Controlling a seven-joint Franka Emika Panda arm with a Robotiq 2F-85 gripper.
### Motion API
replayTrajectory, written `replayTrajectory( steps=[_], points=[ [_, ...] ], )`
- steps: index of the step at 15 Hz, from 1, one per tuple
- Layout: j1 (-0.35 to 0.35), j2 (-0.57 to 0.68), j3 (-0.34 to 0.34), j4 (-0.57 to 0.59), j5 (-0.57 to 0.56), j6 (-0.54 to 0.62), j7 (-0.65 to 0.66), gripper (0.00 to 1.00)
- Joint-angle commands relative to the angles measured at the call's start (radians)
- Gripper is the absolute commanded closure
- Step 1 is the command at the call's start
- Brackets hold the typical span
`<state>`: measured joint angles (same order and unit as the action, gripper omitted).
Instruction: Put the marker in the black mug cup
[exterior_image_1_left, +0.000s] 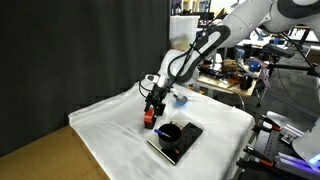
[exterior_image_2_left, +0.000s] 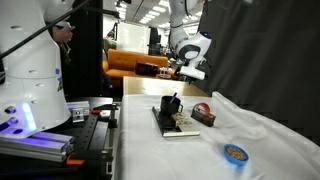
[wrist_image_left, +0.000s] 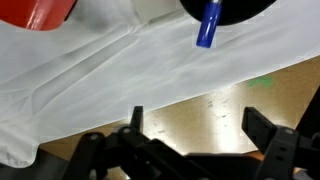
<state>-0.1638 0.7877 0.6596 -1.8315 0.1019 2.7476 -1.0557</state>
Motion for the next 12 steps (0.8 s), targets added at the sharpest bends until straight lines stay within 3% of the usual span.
replayTrajectory(
  steps=[1,3,12],
  points=[
    [0.018,-0.031,-0.014,0.014,-0.007,0.004,-0.01,0.0],
    [0.0,-0.041,0.014,0.022,0.028,-0.025,0.008,0.0],
    [0.016,-0.027,0.003,0.032,0.022,-0.006,0.003,0.0]
  ],
)
